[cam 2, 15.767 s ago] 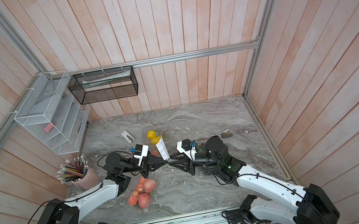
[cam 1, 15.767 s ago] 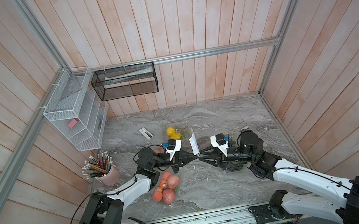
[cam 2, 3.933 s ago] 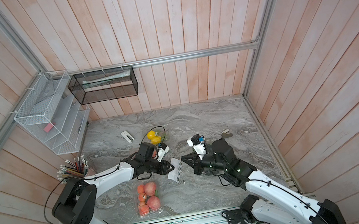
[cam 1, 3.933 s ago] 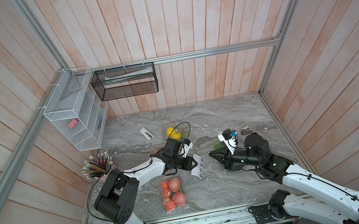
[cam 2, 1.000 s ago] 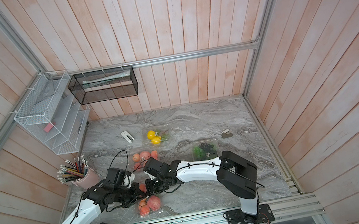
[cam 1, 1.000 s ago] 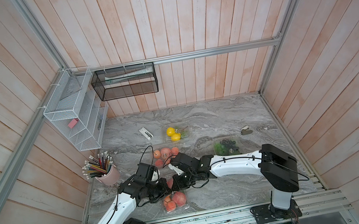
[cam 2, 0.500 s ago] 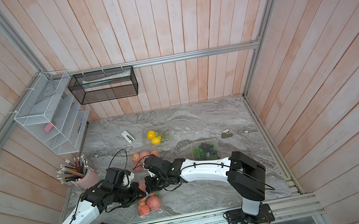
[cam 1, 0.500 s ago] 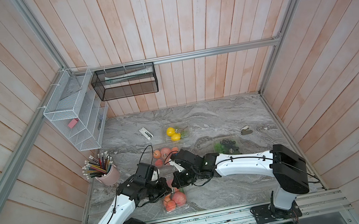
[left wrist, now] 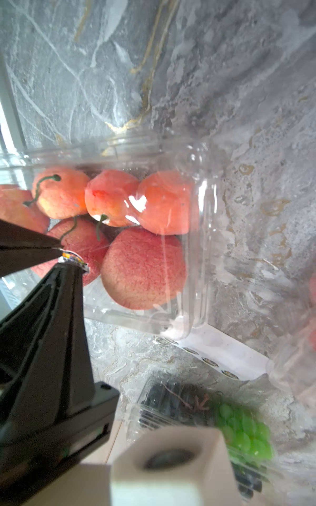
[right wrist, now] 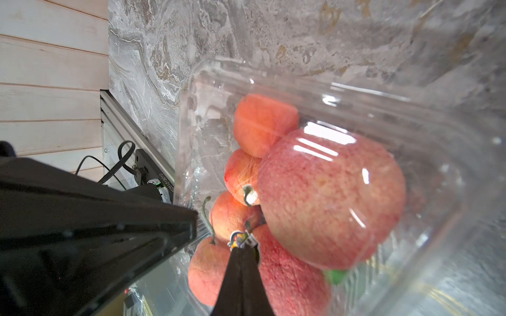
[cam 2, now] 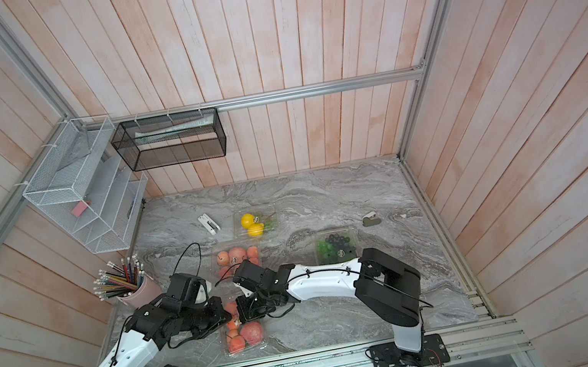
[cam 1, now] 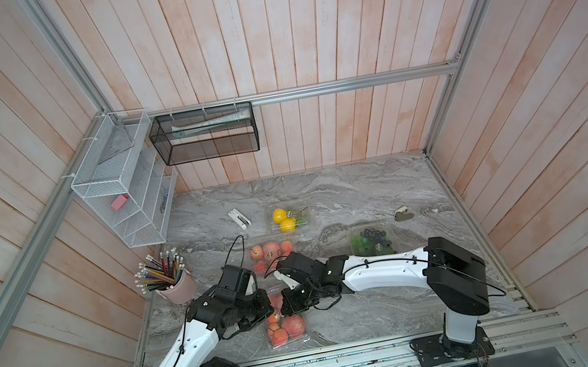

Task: Label fruit boxes
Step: Stick the label on the fruit box, then move the fruit box to the center of the board.

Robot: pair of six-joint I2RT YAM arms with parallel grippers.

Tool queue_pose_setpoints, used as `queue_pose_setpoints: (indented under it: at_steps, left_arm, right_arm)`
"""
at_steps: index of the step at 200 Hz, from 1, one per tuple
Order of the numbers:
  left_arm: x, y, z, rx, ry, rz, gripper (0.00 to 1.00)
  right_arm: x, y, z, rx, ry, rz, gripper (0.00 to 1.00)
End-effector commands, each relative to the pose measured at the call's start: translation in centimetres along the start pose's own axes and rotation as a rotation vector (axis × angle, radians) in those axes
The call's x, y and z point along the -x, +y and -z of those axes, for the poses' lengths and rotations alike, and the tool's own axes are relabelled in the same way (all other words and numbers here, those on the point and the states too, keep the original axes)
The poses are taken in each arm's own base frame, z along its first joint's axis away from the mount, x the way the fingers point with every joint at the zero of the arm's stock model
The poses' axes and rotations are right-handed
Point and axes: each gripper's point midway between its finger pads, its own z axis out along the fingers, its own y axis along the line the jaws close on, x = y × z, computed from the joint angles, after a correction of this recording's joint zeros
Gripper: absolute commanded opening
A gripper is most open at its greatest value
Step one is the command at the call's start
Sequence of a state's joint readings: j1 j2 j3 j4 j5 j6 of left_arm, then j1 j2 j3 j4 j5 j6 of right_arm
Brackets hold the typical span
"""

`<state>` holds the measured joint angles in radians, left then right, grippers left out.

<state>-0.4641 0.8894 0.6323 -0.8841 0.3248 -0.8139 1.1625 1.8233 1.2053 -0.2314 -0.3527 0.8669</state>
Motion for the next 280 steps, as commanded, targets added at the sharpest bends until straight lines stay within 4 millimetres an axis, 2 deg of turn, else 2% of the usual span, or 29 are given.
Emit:
queue_pose_setpoints:
  at_steps: [1, 14, 32, 63, 89, 120, 147, 170, 187, 208, 226, 240, 256, 266, 280]
  left_arm:
    - [0.3, 0.6, 0.6, 0.041, -0.032, 0.031, 0.11]
    - [0.3, 0.8, 0.5, 0.049, -0.033, 0.038, 0.18]
    - [0.3, 1.0, 0.6, 0.057, -0.038, 0.047, 0.4]
    - [0.2, 0.8, 0.6, 0.039, -0.04, 0.051, 0.57]
    - [-0.3, 0.9, 0.0, 0.024, -0.011, 0.055, 0.6]
    - [-1.0, 1.9, -0.8, 0.05, 0.016, 0.065, 0.6]
    - [-1.0, 2.3, -0.2, 0.078, 0.003, 0.048, 0.61]
    - [-0.1, 1.1, 1.2, 0.049, -0.055, 0.019, 0.62]
    - [0.2, 0.8, 2.3, 0.045, -0.09, 0.017, 0.65]
    - [0.0, 1.7, 2.7, 0.089, -0.094, 0.031, 0.65]
    - [-0.3, 2.4, 2.7, 0.112, -0.096, 0.035, 0.67]
    - [-0.6, 2.4, 2.2, 0.097, -0.081, 0.044, 0.69]
    - [-1.6, 3.1, 0.6, 0.106, -0.015, 0.065, 0.71]
    - [-2.1, 3.3, -0.2, 0.111, 0.021, 0.066, 0.71]
    - [-1.8, 2.7, -0.8, 0.096, 0.008, 0.043, 0.71]
  right_arm:
    - [-1.1, -3.0, -0.4, -0.104, 0.022, -0.032, 0.0]
    - [-1.0, -3.5, 0.1, -0.113, 0.009, -0.039, 0.0]
    - [-0.8, -4.1, 0.7, -0.121, -0.008, -0.052, 0.0]
    - [-0.4, -4.6, 1.5, -0.135, -0.031, -0.055, 0.0]
    - [0.2, -4.7, 2.6, -0.147, -0.062, -0.048, 0.0]
    - [2.5, -3.8, 6.1, -0.152, -0.195, -0.011, 0.02]
    - [4.2, -3.7, 9.3, -0.145, -0.308, -0.004, 0.08]
    - [4.9, -4.0, 11.0, -0.139, -0.37, -0.003, 0.15]
    - [4.9, -4.6, 11.5, -0.137, -0.392, -0.006, 0.22]
    - [4.5, -5.0, 11.3, -0.125, -0.39, -0.014, 0.32]
    - [4.2, -4.6, 10.8, -0.083, -0.378, -0.008, 0.42]
    - [4.0, -4.5, 10.5, -0.06, -0.369, -0.013, 0.48]
    - [3.8, -4.8, 10.5, -0.056, -0.367, -0.022, 0.52]
    - [3.8, -5.1, 10.9, -0.059, -0.374, -0.024, 0.53]
    - [3.9, -5.5, 11.7, -0.06, -0.397, -0.029, 0.54]
